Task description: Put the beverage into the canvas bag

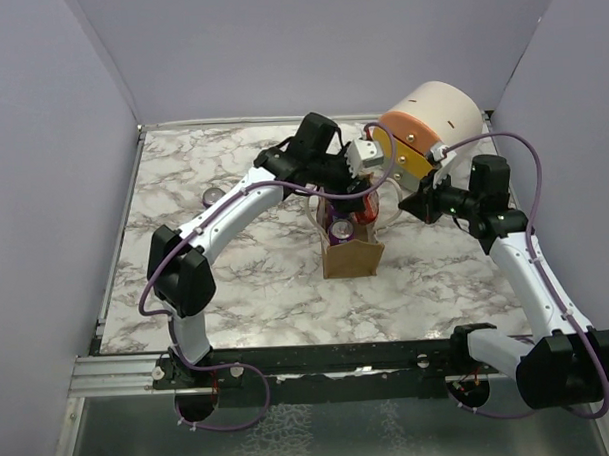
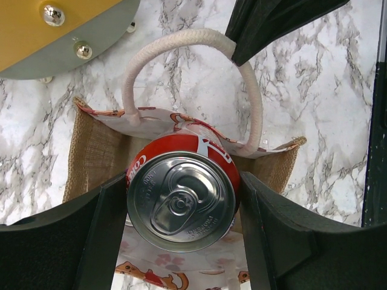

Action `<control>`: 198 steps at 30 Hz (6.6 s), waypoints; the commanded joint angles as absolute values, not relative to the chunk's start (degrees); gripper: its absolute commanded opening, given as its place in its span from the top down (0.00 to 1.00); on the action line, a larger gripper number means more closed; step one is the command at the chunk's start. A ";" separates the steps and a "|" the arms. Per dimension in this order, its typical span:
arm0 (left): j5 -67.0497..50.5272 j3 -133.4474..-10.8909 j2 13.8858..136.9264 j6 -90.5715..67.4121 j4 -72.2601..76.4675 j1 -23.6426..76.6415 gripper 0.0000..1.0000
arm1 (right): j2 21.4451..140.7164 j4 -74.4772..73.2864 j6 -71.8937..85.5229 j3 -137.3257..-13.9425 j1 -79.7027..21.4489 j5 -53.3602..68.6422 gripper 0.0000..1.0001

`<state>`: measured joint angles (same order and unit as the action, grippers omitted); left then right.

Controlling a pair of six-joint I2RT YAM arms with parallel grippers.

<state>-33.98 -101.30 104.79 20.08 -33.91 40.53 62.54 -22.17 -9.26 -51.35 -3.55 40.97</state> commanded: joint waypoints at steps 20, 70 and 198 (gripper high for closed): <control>-32.90 -109.05 113.79 30.03 -38.71 43.55 1.00 | 61.35 -20.31 -9.76 -50.45 -2.13 42.29 0.98; -31.93 -116.23 126.70 42.98 -44.96 43.72 0.75 | 60.46 -18.98 -9.59 -48.56 -1.19 42.08 0.99; -12.42 -72.59 92.82 23.21 -43.60 0.18 0.28 | 65.21 -24.63 -13.71 -54.67 -0.79 50.10 0.99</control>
